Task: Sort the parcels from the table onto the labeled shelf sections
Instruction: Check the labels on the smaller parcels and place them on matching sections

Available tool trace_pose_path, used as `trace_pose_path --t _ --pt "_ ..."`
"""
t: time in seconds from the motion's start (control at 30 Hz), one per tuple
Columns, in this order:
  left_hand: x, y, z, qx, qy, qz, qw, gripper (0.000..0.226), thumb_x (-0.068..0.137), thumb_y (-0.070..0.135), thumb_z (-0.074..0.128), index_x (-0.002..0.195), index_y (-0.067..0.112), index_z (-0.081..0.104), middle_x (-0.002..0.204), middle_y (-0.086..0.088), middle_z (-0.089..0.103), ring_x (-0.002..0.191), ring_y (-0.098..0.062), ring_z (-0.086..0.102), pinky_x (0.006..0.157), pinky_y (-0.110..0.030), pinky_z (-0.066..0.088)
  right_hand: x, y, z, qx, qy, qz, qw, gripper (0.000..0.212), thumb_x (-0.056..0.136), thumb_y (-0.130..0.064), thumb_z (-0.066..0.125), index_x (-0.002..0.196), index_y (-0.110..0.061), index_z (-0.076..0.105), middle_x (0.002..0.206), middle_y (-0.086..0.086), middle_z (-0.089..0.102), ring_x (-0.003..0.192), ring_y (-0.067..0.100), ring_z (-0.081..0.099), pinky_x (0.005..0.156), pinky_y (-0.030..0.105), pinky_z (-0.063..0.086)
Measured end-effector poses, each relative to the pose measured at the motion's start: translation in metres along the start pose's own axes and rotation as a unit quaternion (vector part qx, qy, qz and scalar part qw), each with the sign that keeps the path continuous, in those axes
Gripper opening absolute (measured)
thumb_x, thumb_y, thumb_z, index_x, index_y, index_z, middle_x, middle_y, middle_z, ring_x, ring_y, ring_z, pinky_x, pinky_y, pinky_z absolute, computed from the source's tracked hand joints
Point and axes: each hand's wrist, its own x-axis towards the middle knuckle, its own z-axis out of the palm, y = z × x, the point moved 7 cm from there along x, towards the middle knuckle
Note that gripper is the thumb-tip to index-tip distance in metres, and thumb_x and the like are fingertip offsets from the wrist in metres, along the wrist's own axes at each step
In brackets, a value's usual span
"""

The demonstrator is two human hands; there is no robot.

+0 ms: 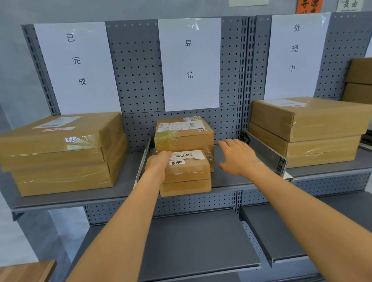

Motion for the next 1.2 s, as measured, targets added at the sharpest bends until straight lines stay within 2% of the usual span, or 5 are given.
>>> trace_pose_path --t 0.37,0.57,0.77,1.03,1.2 --pt "-0.001 0.023 -0.008 0.044 0.020 0.045 0.998 0.022 0.094 0.016 0.057 0.076 0.010 0.046 0.072 -0.006 0.057 0.064 -0.018 0.057 0.066 -0.031 0.051 -0.004 0.002 -0.014 0.009 0.007 0.008 1.000 0.068 0.091 -0.037 0.058 0.148 -0.014 0.028 0.146 0.008 0.040 0.135 0.028 0.036 0.111 0.038 0.029" --pt "-0.014 0.047 -0.021 0.152 0.065 0.129 0.978 0.011 0.087 0.014 0.055 0.078 0.012 0.049 0.103 -0.013 0.066 0.092 -0.029 0.066 0.081 -0.038 0.056 -0.005 -0.003 -0.036 0.027 0.019 0.006 0.999 0.070 0.092 -0.033 0.055 0.151 -0.013 0.024 0.149 0.009 0.037 0.137 0.029 0.033 0.113 0.039 0.029" --pt "-0.047 0.073 -0.030 0.356 0.127 0.278 0.883 0.051 0.090 0.024 0.056 0.135 0.003 0.043 0.138 -0.015 0.047 0.124 -0.032 0.046 0.089 -0.038 0.043 -0.010 -0.022 -0.073 0.061 0.064 -0.015 0.996 0.072 0.090 -0.029 0.057 0.151 -0.013 0.022 0.153 0.010 0.029 0.139 0.029 0.030 0.114 0.039 0.026" --pt "-0.116 0.074 -0.055 0.565 0.167 0.399 0.703 0.052 0.088 0.018 0.058 0.136 0.003 0.044 0.135 -0.016 0.050 0.124 -0.032 0.044 0.097 -0.035 0.039 -0.034 -0.062 -0.101 0.092 0.089 -0.076 0.989 0.072 0.086 -0.022 0.058 0.150 -0.011 0.025 0.154 0.010 0.029 0.141 0.027 0.028 0.115 0.040 0.027" --pt "-0.153 0.062 -0.088 0.616 0.205 0.381 0.658 0.049 0.084 0.012 0.057 0.131 0.002 0.047 0.130 -0.015 0.053 0.120 -0.031 0.048 0.094 -0.036 0.042 -0.060 -0.101 -0.112 0.105 0.098 -0.130 0.981 0.070 0.089 -0.024 0.058 0.149 -0.009 0.025 0.154 0.012 0.029 0.143 0.028 0.025 0.116 0.041 0.023"
